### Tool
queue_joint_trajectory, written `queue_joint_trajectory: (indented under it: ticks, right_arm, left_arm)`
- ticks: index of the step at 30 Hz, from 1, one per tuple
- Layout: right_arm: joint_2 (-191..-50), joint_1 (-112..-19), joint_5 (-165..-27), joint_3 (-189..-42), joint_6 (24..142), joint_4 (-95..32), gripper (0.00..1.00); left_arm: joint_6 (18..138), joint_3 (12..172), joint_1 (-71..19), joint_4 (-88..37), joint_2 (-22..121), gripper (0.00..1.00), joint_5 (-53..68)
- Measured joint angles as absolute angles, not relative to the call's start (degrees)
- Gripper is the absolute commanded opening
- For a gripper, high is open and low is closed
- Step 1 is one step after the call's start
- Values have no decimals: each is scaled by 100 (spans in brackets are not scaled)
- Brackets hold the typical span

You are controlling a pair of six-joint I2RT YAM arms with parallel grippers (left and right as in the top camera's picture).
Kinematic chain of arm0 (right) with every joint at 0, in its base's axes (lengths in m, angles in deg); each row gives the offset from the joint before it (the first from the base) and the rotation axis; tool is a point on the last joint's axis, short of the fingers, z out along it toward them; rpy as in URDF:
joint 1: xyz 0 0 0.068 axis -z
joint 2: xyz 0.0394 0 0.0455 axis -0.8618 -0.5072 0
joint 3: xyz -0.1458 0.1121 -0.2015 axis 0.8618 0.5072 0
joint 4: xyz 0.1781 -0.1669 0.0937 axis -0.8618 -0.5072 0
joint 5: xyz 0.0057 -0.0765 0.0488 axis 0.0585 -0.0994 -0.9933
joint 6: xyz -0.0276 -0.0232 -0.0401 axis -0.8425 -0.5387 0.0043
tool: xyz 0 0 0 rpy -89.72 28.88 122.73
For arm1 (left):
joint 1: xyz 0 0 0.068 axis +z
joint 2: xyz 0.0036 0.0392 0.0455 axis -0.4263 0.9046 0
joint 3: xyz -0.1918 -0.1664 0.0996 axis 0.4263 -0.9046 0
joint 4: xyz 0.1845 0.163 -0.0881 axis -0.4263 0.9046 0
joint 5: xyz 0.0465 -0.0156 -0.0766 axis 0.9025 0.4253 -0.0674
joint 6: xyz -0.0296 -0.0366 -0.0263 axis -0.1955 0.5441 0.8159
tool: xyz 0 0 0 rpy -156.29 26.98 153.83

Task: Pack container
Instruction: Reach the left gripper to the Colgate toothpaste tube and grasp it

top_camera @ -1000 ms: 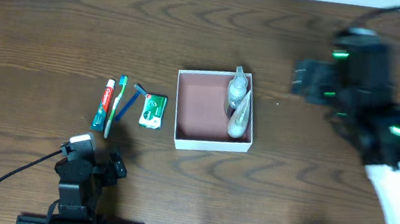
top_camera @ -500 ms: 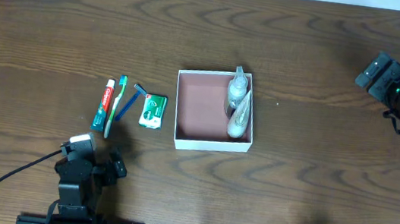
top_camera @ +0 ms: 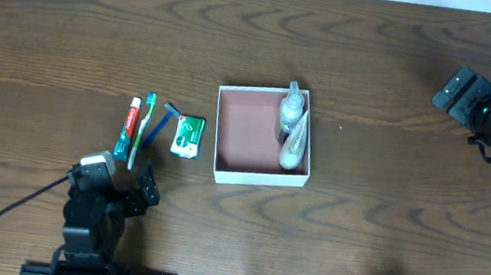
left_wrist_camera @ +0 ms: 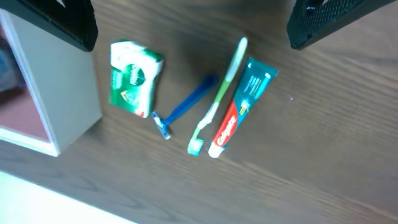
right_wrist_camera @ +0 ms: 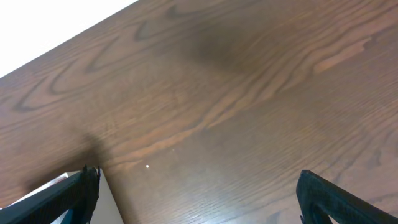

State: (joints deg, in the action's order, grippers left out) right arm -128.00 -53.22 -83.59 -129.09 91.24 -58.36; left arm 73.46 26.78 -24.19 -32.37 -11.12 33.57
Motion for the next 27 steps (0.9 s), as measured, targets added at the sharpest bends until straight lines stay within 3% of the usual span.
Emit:
queue_joint_trajectory:
  ticks: [11, 16, 22, 27]
  right_arm:
    - [-12804, -5320, -8368, -12909, 9124, -5836, 99]
    - [-12804, -5300, -8372, -12909, 9124, -5836, 99]
    - [-12807, -5300, -8379, -12909, 9127, -5836, 99]
    - [-12807, -5300, -8381, -12909, 9124, -5836, 99]
  left_arm:
    - [7215, 6879, -2277, -859, 3187, 98, 3792]
    - [7049, 7921, -2024, -900, 5196, 98, 3864]
    - [6431, 8052, -1960, -1386, 6647, 98, 3906]
    - [5908, 8054, -1897, -1543, 7589, 88, 3945]
